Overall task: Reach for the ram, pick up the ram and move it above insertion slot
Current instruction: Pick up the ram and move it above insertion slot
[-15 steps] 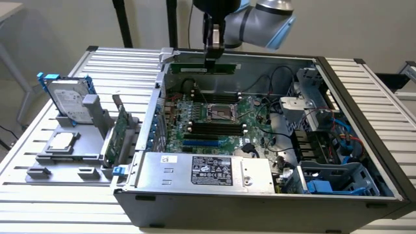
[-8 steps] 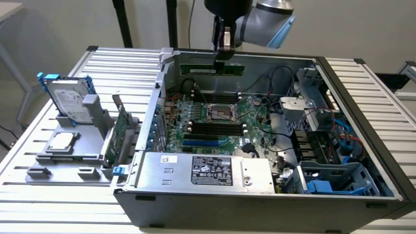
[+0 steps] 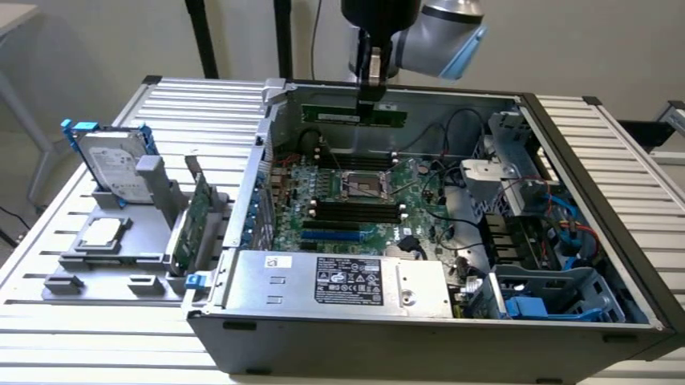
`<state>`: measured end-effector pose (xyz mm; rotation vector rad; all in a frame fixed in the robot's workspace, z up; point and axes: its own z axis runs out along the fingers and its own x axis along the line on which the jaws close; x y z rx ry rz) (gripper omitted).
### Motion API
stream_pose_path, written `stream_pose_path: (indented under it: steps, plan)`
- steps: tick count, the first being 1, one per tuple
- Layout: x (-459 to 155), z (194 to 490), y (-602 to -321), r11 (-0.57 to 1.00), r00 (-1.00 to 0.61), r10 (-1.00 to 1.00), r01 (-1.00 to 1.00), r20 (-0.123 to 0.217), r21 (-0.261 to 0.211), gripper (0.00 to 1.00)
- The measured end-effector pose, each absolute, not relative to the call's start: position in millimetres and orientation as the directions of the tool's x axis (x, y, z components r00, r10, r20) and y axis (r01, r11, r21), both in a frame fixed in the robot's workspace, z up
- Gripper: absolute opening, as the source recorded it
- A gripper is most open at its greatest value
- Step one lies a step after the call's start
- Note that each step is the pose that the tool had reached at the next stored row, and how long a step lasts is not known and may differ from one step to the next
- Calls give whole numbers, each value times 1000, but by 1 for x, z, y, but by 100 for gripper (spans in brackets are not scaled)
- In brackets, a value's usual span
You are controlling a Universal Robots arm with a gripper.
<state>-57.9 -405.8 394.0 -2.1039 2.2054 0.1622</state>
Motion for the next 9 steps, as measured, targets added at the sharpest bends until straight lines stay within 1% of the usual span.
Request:
stream_pose_path:
  steps: [9]
  plan:
    - [-50, 394, -397, 59, -61, -989, -998, -136, 16, 12]
